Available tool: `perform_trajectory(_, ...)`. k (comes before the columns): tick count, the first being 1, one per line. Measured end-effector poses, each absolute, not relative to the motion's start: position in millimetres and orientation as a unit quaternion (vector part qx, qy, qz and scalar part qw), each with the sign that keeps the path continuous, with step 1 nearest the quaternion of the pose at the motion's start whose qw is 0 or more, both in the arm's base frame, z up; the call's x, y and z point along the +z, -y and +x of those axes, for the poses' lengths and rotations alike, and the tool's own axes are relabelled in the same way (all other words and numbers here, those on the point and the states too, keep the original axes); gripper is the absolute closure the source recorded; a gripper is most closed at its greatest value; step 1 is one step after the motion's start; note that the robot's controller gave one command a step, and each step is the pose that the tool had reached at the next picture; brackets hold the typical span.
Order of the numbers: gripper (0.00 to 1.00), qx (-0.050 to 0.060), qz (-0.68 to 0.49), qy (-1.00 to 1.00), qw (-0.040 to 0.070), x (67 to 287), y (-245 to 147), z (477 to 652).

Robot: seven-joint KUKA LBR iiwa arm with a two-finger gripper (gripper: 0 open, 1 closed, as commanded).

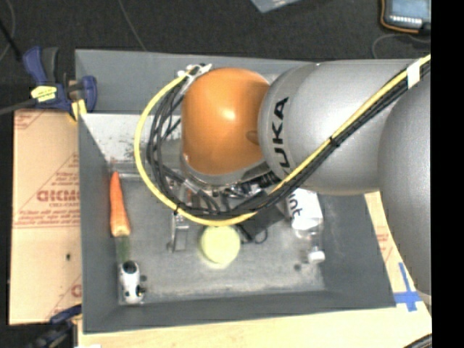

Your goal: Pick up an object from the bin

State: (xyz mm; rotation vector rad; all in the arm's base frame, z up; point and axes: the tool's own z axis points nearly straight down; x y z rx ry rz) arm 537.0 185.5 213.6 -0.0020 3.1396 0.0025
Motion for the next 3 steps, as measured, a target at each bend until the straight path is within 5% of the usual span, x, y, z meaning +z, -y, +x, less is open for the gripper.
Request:
perform_trajectory(2,0.0,-0.001,-0.052,-0.999,-0.003,200.9,-136.2,533.4)
perform_trajectory(3,0.0,0.003,0.036,-0.999,0.007,175.6,-140.6,545.7)
